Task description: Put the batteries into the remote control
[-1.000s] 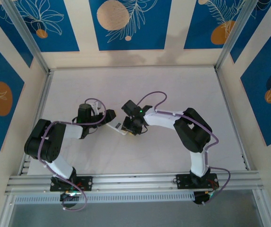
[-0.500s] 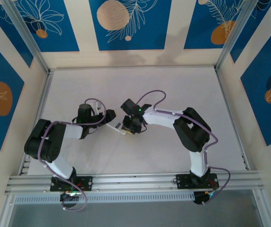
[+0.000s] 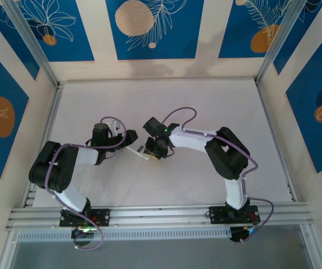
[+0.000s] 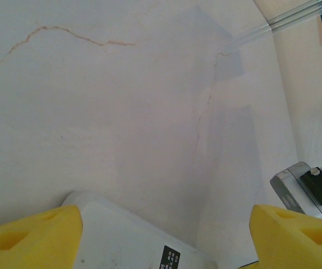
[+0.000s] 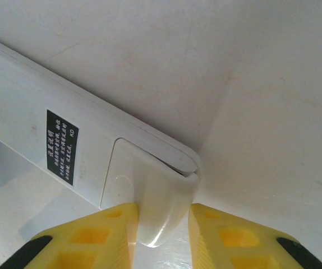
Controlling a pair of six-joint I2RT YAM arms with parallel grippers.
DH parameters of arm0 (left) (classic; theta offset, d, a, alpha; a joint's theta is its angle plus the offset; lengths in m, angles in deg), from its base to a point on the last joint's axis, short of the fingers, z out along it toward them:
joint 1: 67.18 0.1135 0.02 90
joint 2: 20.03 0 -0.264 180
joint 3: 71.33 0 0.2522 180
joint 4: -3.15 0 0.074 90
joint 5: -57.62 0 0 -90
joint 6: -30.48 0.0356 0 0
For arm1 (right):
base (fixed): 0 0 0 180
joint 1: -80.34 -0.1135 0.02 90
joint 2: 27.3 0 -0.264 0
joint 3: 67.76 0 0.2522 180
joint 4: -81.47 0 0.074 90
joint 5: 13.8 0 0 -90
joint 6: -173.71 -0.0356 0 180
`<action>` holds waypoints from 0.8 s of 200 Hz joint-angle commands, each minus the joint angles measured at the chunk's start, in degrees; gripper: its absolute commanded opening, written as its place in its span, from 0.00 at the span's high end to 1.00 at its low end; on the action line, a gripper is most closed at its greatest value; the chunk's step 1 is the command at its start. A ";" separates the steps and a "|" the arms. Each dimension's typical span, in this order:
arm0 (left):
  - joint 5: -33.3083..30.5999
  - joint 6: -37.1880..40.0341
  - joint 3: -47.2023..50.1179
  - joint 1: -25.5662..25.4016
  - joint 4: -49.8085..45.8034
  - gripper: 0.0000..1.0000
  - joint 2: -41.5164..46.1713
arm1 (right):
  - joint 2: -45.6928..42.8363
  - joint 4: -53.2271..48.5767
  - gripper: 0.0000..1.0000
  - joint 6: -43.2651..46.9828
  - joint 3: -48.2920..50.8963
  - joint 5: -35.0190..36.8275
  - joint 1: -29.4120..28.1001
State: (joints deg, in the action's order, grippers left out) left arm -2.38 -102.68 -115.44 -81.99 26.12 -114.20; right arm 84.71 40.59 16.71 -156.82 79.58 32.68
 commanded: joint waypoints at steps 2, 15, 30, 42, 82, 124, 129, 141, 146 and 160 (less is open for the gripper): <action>1.48 -0.53 1.39 -0.31 -1.36 0.21 -0.17 | 1.75 0.79 0.68 -0.68 1.15 -1.84 -0.66; 1.41 -0.44 1.41 -0.35 -1.49 0.21 -0.14 | 1.32 0.78 0.68 -0.60 1.63 -1.62 -0.85; 1.38 -0.45 1.39 -0.33 -1.49 0.21 -0.22 | 0.69 0.74 0.67 -0.77 2.48 -1.36 -0.83; 1.40 -0.44 1.26 -0.31 -1.44 0.21 -0.34 | 0.03 1.58 0.66 -0.81 3.65 -1.23 -0.79; 1.47 -0.83 1.28 -0.37 -1.07 0.21 -0.62 | -1.40 5.11 0.66 -1.46 7.44 -2.04 -0.51; 1.68 -0.92 1.19 -0.28 -0.92 0.21 -0.66 | -0.94 4.49 0.66 -0.61 5.94 -1.65 -0.51; 1.65 -0.88 1.20 -0.31 -1.00 0.21 -0.66 | -0.96 4.28 0.66 -0.48 5.62 -1.51 -0.52; 1.65 -0.95 1.22 -0.31 -0.95 0.21 -0.53 | -0.69 3.88 0.66 -0.16 4.84 -1.53 -0.38; 1.68 -0.98 1.17 -0.31 -0.92 0.21 -0.55 | -0.53 3.70 0.66 -0.15 4.47 -1.60 -0.34; 1.64 -1.04 1.17 -0.31 -0.87 0.21 -0.53 | 0.08 3.23 0.66 -0.15 3.63 -1.79 -0.25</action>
State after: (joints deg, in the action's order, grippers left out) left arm -2.38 -102.70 -115.35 -81.99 26.66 -114.20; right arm 83.05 47.04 15.99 -151.78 78.92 32.64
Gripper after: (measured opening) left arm 0.788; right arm 0.342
